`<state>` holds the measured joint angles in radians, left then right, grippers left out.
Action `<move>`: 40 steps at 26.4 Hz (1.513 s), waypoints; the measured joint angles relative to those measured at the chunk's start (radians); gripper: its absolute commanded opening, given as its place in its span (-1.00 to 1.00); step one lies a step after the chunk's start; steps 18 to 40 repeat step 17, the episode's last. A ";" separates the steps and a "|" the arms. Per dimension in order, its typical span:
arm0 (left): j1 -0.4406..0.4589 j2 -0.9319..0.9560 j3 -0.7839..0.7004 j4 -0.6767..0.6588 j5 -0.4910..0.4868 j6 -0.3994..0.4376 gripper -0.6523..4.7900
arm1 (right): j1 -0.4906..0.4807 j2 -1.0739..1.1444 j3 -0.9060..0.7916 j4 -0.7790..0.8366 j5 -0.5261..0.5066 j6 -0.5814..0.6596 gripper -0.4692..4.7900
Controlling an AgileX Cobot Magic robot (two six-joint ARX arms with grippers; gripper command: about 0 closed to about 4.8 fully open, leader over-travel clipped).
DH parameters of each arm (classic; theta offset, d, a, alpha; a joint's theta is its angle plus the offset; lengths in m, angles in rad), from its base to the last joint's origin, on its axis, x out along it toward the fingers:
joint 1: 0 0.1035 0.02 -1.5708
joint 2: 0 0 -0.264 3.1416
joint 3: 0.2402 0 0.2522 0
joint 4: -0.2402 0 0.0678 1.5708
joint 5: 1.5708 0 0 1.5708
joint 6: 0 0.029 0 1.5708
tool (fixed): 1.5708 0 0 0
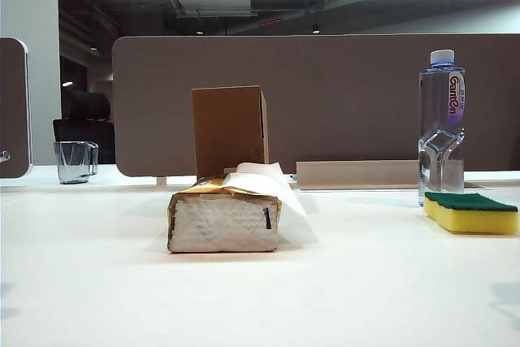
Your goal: Move the sponge from left to right to wipe the table, avoiding obstacles on the table, and finally reaching the bottle of mineral water.
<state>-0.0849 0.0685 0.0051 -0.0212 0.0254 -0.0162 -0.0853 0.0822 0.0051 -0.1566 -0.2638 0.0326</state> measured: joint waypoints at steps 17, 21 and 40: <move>0.000 0.000 0.000 -0.051 0.000 0.000 -0.78 | 0.000 0.000 0.000 0.000 0.000 0.000 -0.84; 0.000 0.000 0.000 -0.051 0.000 0.000 -0.78 | 0.000 0.000 0.000 0.000 0.000 0.000 -0.84; 0.000 0.000 0.000 -0.051 0.000 0.000 -0.78 | 0.000 0.000 0.000 0.000 0.000 0.000 -0.84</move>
